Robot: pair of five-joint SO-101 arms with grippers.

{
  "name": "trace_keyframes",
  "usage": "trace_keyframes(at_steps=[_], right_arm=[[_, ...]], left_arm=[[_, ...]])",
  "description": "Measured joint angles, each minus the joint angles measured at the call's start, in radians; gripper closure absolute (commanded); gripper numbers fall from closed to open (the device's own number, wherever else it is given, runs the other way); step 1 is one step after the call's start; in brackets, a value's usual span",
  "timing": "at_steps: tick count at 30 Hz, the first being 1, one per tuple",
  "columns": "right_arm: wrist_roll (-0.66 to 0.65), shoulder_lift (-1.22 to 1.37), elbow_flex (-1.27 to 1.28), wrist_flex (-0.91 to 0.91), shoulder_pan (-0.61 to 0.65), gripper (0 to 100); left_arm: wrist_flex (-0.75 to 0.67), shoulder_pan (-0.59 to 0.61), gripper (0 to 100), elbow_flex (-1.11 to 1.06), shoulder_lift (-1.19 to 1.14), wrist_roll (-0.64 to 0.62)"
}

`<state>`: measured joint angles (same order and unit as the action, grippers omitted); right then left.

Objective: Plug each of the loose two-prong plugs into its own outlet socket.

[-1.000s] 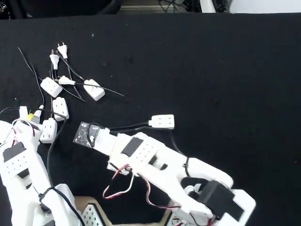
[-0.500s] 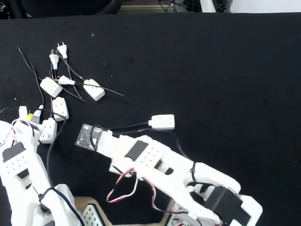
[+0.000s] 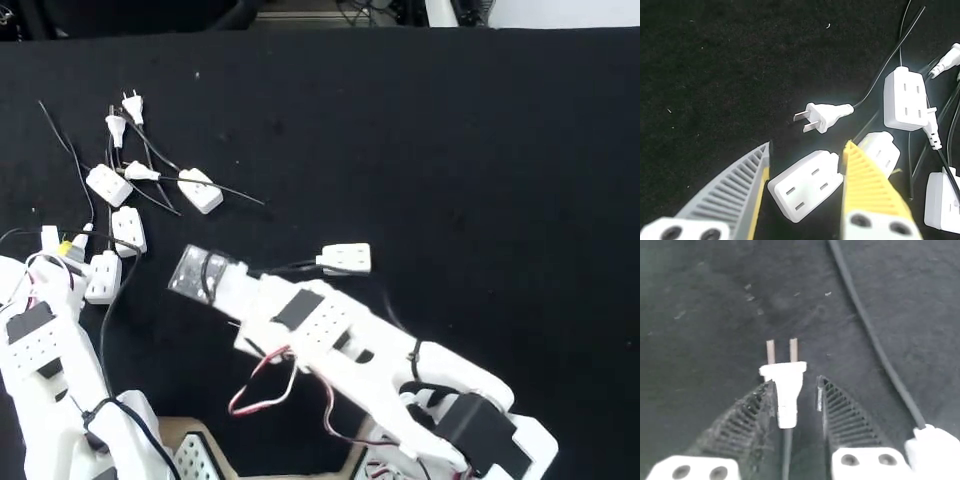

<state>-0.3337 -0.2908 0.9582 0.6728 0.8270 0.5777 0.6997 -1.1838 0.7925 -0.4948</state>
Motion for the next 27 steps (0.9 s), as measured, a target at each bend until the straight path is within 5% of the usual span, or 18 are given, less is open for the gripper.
trace_keyframes(at_steps=[27], right_arm=[[0.000,0.180,-0.107,0.063,0.071,87.5]], left_arm=[[0.000,0.000,77,0.000,0.000,0.000]])
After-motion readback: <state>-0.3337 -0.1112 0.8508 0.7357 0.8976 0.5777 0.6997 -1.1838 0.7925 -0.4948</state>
